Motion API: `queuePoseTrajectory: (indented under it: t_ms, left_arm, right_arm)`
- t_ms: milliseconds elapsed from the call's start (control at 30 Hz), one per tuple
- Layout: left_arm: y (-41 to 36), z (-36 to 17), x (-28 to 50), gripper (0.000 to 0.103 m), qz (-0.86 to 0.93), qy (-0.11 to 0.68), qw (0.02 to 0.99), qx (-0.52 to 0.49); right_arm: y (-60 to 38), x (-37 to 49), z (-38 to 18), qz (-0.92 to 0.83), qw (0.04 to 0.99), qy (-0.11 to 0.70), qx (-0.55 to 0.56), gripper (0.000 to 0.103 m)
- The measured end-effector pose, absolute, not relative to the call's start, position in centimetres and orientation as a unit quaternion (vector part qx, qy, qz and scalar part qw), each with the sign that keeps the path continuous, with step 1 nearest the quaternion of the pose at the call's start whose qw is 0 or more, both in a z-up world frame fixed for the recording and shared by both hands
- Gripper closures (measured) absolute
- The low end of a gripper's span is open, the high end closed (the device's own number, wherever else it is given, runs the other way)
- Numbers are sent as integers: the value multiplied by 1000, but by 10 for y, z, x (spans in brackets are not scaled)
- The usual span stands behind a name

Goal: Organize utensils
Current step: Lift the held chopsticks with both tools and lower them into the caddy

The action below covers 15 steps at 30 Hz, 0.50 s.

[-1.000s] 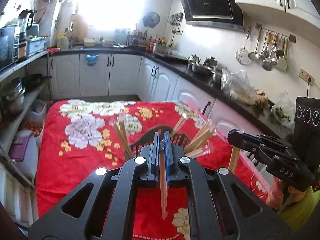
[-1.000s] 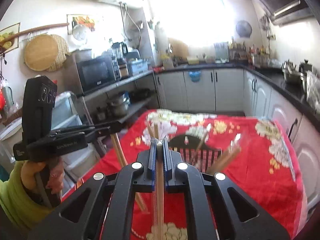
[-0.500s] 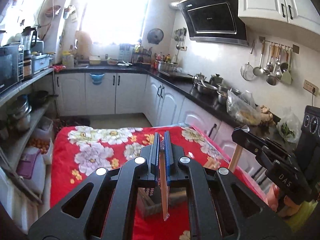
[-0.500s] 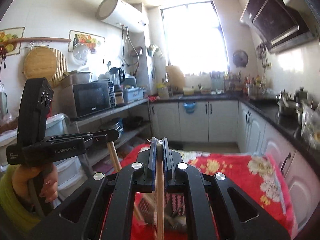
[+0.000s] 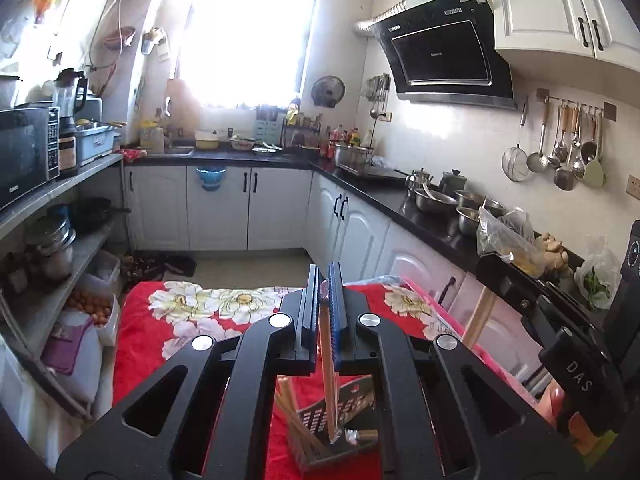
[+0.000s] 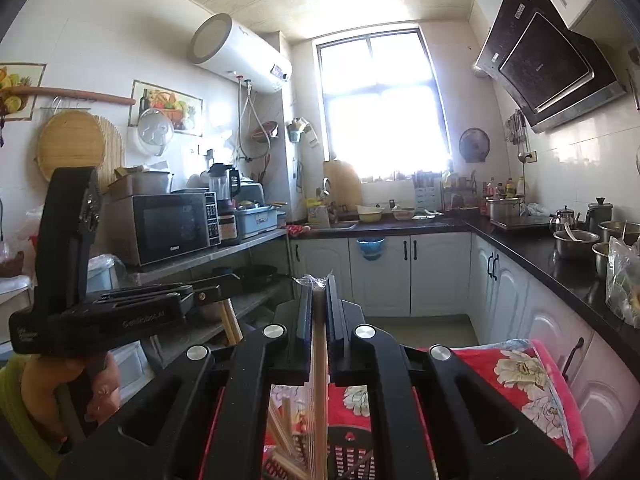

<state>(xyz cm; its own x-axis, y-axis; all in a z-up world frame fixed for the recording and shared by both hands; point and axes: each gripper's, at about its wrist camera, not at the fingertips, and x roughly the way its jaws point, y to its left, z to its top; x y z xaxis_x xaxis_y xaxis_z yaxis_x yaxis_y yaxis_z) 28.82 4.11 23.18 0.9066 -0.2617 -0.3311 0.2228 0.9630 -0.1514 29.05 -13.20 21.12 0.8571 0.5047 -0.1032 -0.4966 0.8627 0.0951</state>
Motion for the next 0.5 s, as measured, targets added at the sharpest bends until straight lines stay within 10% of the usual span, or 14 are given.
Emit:
queuePoseTrajectory:
  t_ms: [500]
  left_arm:
    - [37, 197, 313, 101, -108, 183, 975, -70]
  right_arm:
    - [-125, 320, 187, 247, 967, 49, 30, 97]
